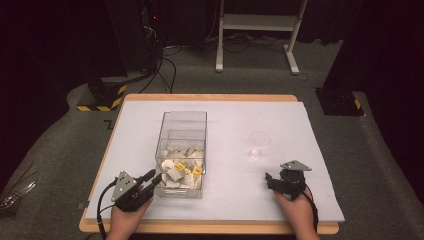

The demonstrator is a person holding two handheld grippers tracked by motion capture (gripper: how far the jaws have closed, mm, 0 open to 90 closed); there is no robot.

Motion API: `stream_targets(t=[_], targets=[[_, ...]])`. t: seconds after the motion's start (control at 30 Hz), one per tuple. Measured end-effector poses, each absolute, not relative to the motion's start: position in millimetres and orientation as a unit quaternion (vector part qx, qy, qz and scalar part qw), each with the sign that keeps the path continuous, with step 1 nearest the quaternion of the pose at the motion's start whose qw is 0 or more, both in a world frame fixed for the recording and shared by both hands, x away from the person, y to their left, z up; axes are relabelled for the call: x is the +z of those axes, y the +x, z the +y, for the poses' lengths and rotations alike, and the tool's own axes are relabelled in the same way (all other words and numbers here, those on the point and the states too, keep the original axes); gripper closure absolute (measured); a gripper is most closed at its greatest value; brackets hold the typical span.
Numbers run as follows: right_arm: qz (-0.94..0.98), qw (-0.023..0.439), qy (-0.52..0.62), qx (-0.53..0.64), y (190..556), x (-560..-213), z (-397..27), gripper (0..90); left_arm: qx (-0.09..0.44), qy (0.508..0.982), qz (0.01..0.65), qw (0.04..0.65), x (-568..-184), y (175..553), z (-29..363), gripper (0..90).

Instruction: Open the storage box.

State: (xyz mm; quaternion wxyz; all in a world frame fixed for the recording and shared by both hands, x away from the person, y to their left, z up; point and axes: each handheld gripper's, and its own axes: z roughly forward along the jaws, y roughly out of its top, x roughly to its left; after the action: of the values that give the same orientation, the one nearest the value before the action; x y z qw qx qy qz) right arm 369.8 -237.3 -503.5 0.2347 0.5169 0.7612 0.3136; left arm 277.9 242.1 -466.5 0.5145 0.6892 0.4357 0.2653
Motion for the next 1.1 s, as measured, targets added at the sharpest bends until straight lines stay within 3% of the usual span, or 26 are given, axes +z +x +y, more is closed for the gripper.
stream_targets(t=[1.1], targets=[[0.762, 0.233, 0.516, 0.315, 370, -504, -238, 21.7, 0.259, 0.691, 0.447, 0.505, -466, 259, 242, 69.5]])
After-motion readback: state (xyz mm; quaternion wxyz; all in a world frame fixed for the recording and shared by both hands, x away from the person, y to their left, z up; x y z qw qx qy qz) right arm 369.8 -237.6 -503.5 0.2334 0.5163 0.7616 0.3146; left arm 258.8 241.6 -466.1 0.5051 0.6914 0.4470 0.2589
